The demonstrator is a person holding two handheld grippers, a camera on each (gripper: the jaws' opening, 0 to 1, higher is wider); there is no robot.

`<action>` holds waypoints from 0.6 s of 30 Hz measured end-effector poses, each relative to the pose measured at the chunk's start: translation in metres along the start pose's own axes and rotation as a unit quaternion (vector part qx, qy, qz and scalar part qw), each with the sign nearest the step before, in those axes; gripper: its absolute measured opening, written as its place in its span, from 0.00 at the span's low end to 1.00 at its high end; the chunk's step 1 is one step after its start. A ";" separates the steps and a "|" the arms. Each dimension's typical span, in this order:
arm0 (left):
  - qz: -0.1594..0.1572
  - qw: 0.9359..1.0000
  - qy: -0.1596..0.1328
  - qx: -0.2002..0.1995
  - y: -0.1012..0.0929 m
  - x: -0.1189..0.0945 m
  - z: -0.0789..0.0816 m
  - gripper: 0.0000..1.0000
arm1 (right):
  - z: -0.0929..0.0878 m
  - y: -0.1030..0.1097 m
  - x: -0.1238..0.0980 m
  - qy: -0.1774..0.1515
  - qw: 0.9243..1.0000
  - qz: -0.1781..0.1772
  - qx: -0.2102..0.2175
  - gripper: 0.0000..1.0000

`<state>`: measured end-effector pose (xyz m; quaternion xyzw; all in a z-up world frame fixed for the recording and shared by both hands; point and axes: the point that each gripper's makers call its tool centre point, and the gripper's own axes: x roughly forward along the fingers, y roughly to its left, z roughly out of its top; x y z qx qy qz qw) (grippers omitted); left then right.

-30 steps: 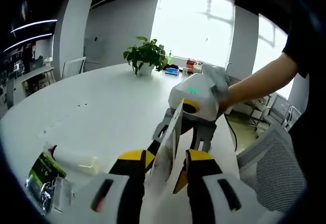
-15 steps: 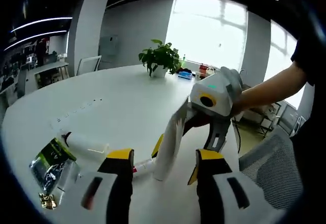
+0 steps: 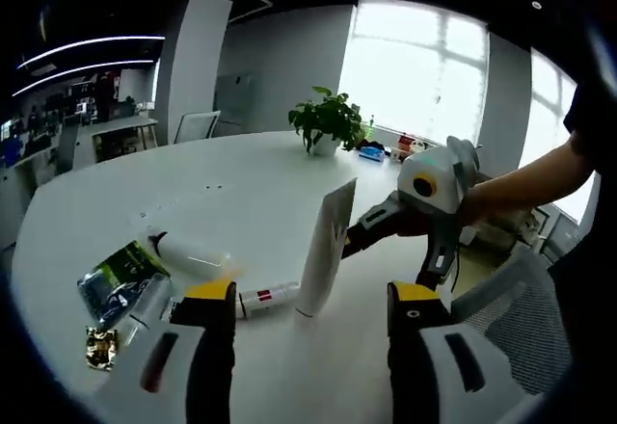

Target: Arrange the skincare products in the storage area until every visible bottle or jar stands upright without overlapping.

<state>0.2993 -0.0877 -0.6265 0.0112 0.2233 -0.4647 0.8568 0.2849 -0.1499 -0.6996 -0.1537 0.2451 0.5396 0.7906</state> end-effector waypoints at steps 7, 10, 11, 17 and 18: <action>0.019 1.000 0.005 -0.012 -0.007 -0.020 -0.014 0.64 | 0.001 0.012 -0.007 -0.010 1.000 -0.016 0.012 0.83; 0.024 1.000 0.005 -0.015 -0.010 -0.027 -0.018 0.65 | -0.001 0.020 -0.010 -0.010 1.000 -0.022 0.015 0.86; 0.025 1.000 0.005 -0.017 -0.009 -0.028 -0.019 0.65 | -0.002 0.021 -0.011 -0.010 1.000 -0.023 0.016 0.86; 0.050 0.998 -0.009 -0.028 -0.006 -0.046 -0.022 0.72 | -0.004 0.030 -0.019 -0.014 0.999 -0.031 0.026 0.87; 0.053 0.998 -0.010 -0.032 -0.007 -0.048 -0.024 0.72 | -0.004 0.030 -0.020 -0.015 0.999 -0.033 0.026 0.89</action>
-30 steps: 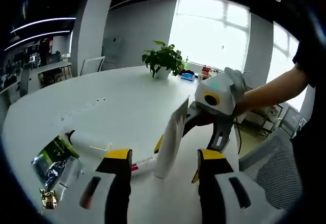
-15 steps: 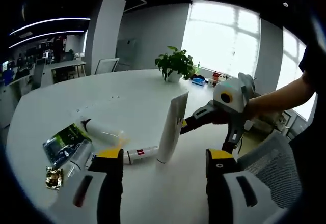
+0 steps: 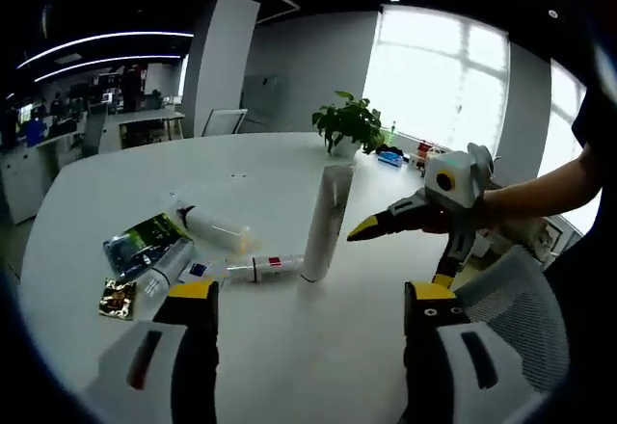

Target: Arrange the skincare products in the storage area until every visible bottle or jar stands upright without overlapping.

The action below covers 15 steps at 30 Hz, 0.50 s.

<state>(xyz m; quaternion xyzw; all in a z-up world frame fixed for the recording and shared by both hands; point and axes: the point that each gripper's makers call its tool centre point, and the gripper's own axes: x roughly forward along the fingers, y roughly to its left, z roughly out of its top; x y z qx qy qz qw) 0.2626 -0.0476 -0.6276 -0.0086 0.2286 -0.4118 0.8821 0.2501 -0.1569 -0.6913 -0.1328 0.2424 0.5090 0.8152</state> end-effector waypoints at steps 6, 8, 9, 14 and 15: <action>0.015 1.000 -0.001 -0.006 -0.003 -0.016 -0.008 0.77 | -0.001 0.006 -0.009 -0.006 1.000 -0.015 0.007 0.95; 0.020 1.000 -0.005 -0.009 -0.003 -0.022 -0.010 0.78 | -0.002 0.010 -0.011 -0.008 1.000 -0.018 0.008 0.97; 0.024 1.000 -0.003 -0.013 -0.006 -0.026 -0.014 0.78 | -0.002 0.012 -0.012 -0.011 1.000 -0.019 0.010 0.97; 0.042 0.999 0.003 -0.028 -0.009 -0.041 -0.027 0.82 | -0.007 0.022 -0.020 -0.016 0.999 -0.032 0.025 1.00; 0.046 0.998 0.003 -0.033 -0.008 -0.044 -0.030 0.83 | -0.008 0.022 -0.021 -0.018 0.999 -0.035 0.029 1.00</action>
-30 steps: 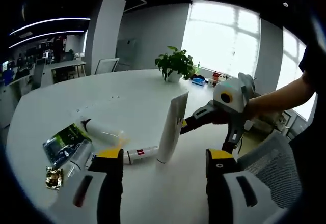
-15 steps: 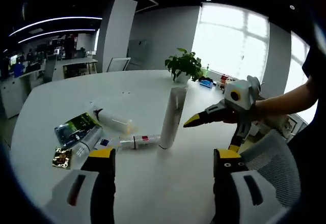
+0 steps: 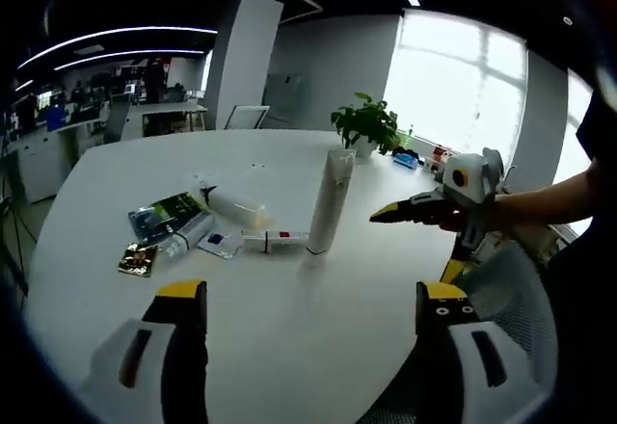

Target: Arrange the skincare products in the storage area until every visible bottle or jar stands upright without overlapping.

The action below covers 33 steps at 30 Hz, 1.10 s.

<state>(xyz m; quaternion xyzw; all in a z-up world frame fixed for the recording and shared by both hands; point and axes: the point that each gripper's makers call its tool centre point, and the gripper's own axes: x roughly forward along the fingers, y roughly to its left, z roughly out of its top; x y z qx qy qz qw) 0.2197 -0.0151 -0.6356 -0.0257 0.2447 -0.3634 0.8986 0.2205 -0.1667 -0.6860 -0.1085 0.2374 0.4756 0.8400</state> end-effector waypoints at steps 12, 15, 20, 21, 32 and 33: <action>0.032 0.999 0.002 -0.026 0.000 -0.029 -0.022 0.92 | -0.009 0.009 -0.018 -0.004 0.999 -0.029 0.022 1.00; 0.038 0.999 0.002 -0.031 0.001 -0.034 -0.024 0.93 | -0.010 0.010 -0.021 -0.007 0.999 -0.034 0.028 1.00; 0.056 0.997 -0.003 -0.047 0.001 -0.042 -0.026 0.98 | -0.008 0.010 -0.027 -0.014 0.998 -0.048 0.034 1.00; 0.057 0.997 -0.004 -0.047 0.001 -0.044 -0.026 0.98 | -0.006 0.009 -0.030 -0.017 0.998 -0.056 0.038 1.00; 0.074 0.997 -0.005 -0.034 -0.002 -0.055 -0.022 0.99 | 0.000 0.006 -0.036 -0.036 0.996 -0.068 0.049 1.00; 0.076 0.996 -0.008 -0.034 -0.002 -0.055 -0.021 0.99 | 0.000 0.006 -0.036 -0.035 0.996 -0.068 0.051 1.00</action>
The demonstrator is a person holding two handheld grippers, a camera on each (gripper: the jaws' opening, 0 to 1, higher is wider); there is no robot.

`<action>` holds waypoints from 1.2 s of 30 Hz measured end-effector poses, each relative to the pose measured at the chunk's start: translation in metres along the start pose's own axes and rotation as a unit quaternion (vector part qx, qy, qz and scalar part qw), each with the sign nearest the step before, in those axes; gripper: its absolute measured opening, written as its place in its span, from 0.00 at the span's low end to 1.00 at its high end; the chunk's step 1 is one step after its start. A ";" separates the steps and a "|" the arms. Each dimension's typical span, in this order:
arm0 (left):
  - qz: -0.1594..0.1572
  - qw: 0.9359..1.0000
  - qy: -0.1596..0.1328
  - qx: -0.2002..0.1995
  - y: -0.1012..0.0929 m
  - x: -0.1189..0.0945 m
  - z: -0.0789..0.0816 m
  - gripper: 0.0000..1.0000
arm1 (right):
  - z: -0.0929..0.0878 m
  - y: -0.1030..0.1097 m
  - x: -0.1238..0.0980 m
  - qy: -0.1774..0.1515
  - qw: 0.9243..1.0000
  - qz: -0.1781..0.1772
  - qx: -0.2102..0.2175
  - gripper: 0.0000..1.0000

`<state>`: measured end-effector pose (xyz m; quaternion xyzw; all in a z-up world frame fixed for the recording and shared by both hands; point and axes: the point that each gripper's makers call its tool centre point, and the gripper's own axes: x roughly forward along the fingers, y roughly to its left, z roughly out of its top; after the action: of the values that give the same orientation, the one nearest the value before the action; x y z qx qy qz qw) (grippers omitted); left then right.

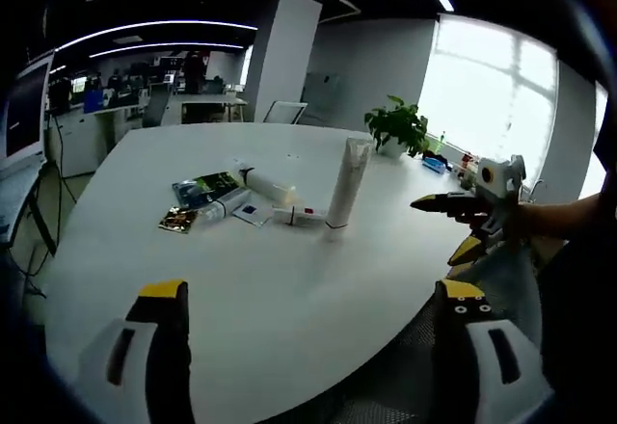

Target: Arrange the skincare products in the storage area until every visible bottle or jar stands upright without overlapping.

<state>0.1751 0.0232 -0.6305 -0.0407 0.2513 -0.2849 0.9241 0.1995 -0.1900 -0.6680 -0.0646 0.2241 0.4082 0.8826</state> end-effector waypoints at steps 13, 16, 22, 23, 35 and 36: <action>0.003 1.000 -0.008 0.014 -0.002 0.003 0.001 0.98 | -0.002 -0.007 0.003 0.022 1.000 -0.005 -0.015 0.99; 0.009 1.000 -0.011 0.009 0.000 0.003 0.002 0.98 | 0.003 -0.018 0.003 0.028 0.999 -0.011 -0.024 0.99; 0.013 1.000 -0.021 0.000 0.004 0.001 0.003 0.97 | 0.009 -0.047 0.010 0.040 0.998 -0.028 -0.033 0.96; 0.014 1.000 -0.021 -0.001 0.004 0.001 0.004 0.97 | 0.009 -0.050 0.012 0.043 0.998 -0.028 -0.035 0.96; 0.022 0.999 -0.021 -0.013 0.011 0.000 0.002 0.96 | 0.020 -0.106 0.025 0.089 0.991 -0.083 -0.064 0.92; 0.021 0.999 -0.021 -0.013 0.011 0.000 0.002 0.96 | 0.021 -0.109 0.026 0.092 0.990 -0.085 -0.063 0.91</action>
<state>0.1820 0.0320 -0.6311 -0.0536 0.2366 -0.2607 0.9344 0.3028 -0.2379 -0.6685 -0.1763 0.2716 0.3370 0.8841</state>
